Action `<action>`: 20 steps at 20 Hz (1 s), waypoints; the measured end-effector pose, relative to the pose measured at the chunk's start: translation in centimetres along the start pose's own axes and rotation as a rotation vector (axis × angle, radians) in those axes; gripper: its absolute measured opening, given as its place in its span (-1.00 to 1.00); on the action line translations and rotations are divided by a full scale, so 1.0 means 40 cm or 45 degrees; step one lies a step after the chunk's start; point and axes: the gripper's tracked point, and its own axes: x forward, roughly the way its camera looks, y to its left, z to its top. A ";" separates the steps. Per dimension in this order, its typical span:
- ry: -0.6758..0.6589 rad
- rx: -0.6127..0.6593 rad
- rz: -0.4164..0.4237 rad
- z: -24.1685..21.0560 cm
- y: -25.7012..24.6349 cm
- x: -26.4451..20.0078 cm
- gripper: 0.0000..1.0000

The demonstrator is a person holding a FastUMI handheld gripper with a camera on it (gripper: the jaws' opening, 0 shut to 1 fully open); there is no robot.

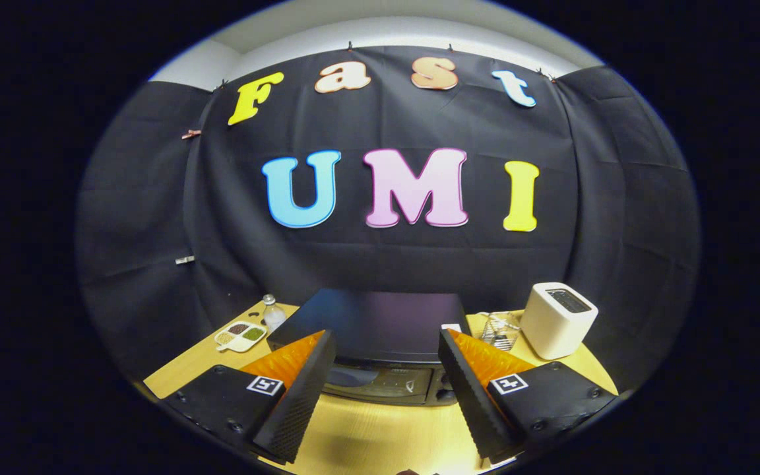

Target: Open the toaster oven, put the food inside, and close the toaster oven door.

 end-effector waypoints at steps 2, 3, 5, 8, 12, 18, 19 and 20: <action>-0.020 -0.007 -0.033 0.018 -0.040 -0.047 0.96; -0.026 0.000 -0.046 0.026 -0.058 -0.074 0.95; -0.059 0.013 -0.098 0.048 -0.103 -0.122 0.95; -0.081 0.019 -0.149 0.066 -0.145 -0.179 0.96; -0.103 -0.029 -0.175 0.083 -0.153 -0.197 0.98; -0.080 -0.001 -0.136 0.078 -0.103 -0.181 0.99; -0.078 0.000 -0.132 0.080 -0.098 -0.174 0.99; -0.080 0.003 -0.127 0.086 -0.092 -0.173 0.99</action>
